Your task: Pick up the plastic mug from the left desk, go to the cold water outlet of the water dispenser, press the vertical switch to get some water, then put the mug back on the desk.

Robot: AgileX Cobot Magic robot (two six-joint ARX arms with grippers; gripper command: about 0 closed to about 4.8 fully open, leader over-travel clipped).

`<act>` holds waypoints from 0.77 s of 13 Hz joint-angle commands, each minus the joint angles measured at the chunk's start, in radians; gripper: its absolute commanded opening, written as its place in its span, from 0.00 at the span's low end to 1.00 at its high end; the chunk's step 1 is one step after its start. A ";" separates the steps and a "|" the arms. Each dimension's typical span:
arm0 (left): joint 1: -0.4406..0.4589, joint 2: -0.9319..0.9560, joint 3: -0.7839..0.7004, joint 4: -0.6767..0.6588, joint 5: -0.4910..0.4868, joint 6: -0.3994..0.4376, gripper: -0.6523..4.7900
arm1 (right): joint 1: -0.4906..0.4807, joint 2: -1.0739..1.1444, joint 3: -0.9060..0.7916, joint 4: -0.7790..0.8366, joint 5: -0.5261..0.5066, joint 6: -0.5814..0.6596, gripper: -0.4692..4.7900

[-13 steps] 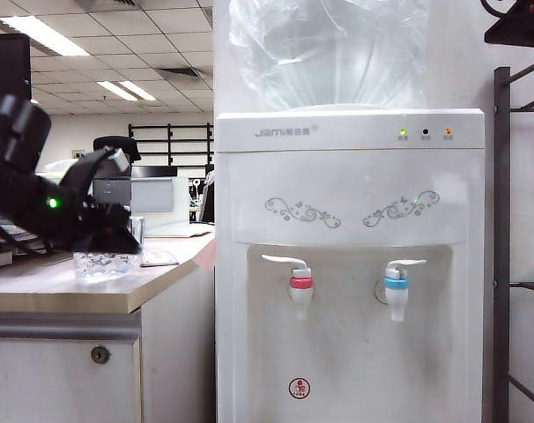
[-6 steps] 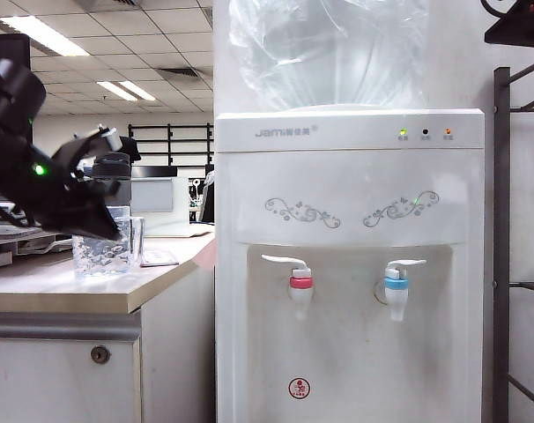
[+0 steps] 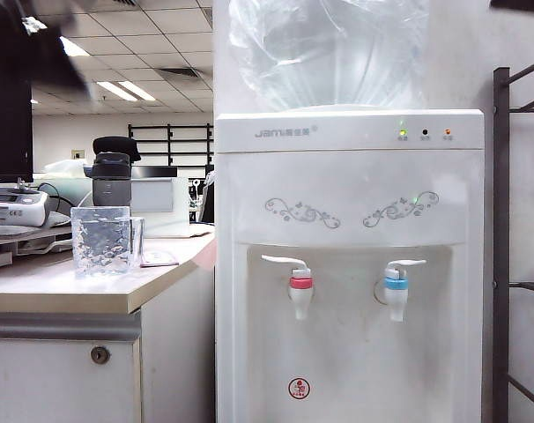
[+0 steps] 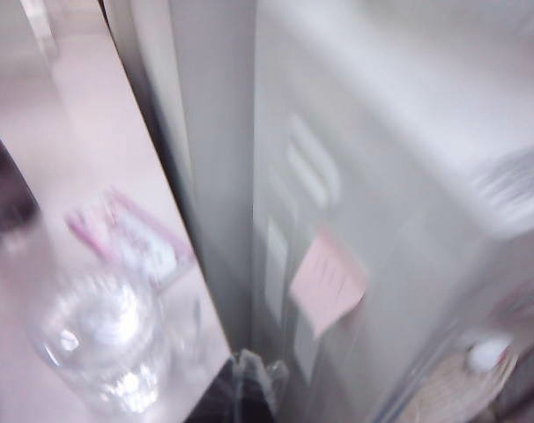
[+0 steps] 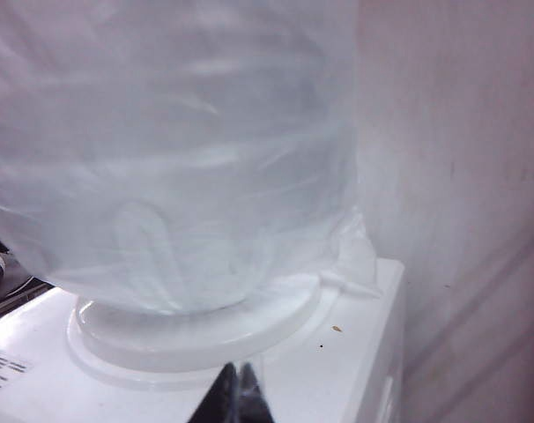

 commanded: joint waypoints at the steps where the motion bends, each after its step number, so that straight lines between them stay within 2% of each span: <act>1: -0.001 -0.413 -0.166 -0.003 -0.118 -0.050 0.11 | 0.002 -0.201 -0.061 -0.230 0.018 -0.098 0.08; 2: -0.001 -0.513 -0.229 -0.003 -0.140 -0.047 0.11 | 0.002 -0.248 -0.111 -0.234 0.048 -0.098 0.08; 3: -0.001 -0.758 -0.437 0.002 -0.198 -0.042 0.11 | 0.002 -0.416 -0.293 -0.234 0.095 -0.098 0.08; 4: -0.001 -0.792 -0.475 0.002 -0.216 -0.046 0.11 | 0.002 -0.449 -0.322 -0.233 0.108 -0.098 0.08; 5: -0.001 -0.927 -0.689 0.001 -0.247 -0.079 0.11 | 0.001 -0.702 -0.547 -0.245 0.179 -0.098 0.08; 7: -0.001 -0.927 -0.707 0.003 -0.247 -0.100 0.11 | 0.001 -0.753 -0.549 -0.287 0.178 -0.098 0.08; 9: -0.001 -0.927 -0.793 0.165 -0.246 -0.149 0.11 | 0.001 -0.763 -0.548 -0.287 0.178 -0.098 0.08; 10: -0.001 -0.928 -0.800 0.161 -0.280 -0.148 0.11 | 0.001 -0.763 -0.548 -0.287 0.178 -0.098 0.08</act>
